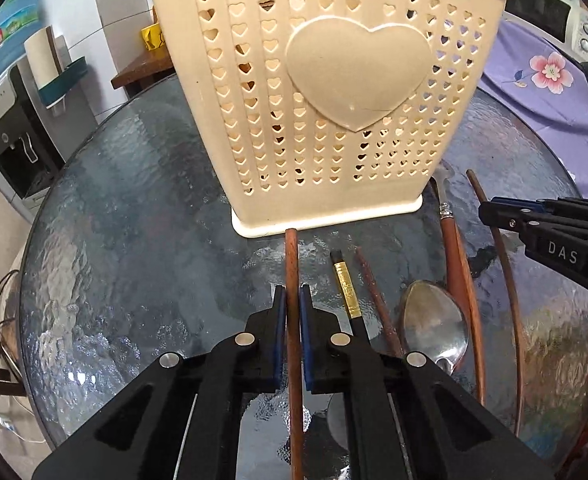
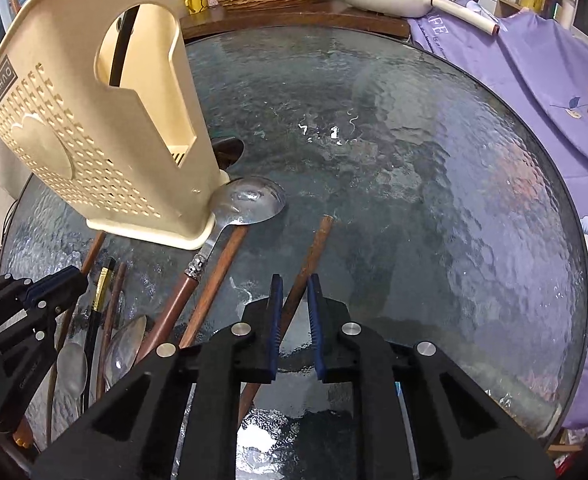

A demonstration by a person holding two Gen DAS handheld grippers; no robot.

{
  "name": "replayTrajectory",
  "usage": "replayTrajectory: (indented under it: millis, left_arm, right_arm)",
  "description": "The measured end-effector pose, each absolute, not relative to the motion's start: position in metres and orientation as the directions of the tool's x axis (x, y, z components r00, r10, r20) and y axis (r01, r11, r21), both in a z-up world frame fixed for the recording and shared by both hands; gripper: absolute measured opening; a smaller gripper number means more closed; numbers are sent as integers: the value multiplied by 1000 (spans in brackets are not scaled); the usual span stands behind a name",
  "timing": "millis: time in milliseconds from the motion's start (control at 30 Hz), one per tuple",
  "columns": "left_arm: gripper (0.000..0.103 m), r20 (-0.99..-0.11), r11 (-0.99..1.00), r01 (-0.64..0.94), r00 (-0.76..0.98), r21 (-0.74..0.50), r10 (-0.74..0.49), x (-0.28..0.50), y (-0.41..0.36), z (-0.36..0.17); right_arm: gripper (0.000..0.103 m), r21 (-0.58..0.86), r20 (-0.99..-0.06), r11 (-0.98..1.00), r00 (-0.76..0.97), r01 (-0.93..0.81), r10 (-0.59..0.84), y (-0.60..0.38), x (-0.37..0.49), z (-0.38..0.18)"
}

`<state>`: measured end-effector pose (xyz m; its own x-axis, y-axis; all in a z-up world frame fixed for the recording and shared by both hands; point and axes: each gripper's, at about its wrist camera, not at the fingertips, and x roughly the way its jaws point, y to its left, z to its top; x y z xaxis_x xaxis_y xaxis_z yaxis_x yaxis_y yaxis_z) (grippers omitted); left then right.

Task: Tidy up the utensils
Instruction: 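Grasp a wooden chopstick with the left tool while the right grasps another, then lift both chopsticks and carry them over the cream basket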

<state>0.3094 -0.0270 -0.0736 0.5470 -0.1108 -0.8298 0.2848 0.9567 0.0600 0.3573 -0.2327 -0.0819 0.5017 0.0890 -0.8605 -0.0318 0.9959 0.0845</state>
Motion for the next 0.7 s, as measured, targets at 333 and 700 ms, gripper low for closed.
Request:
replayTrajectory:
  millis: [333,700]
  left_arm:
    - [7,-824,961,273,553,42,-120,305,-26,-74]
    - [7,-790,969,247,592,-6,-156,288,-8,-61]
  right_arm:
    - [12,102,-850,993,514,-52,114,-236,337,-82]
    - [7,168,-788,983,589,-71,177,-245,308,-68]
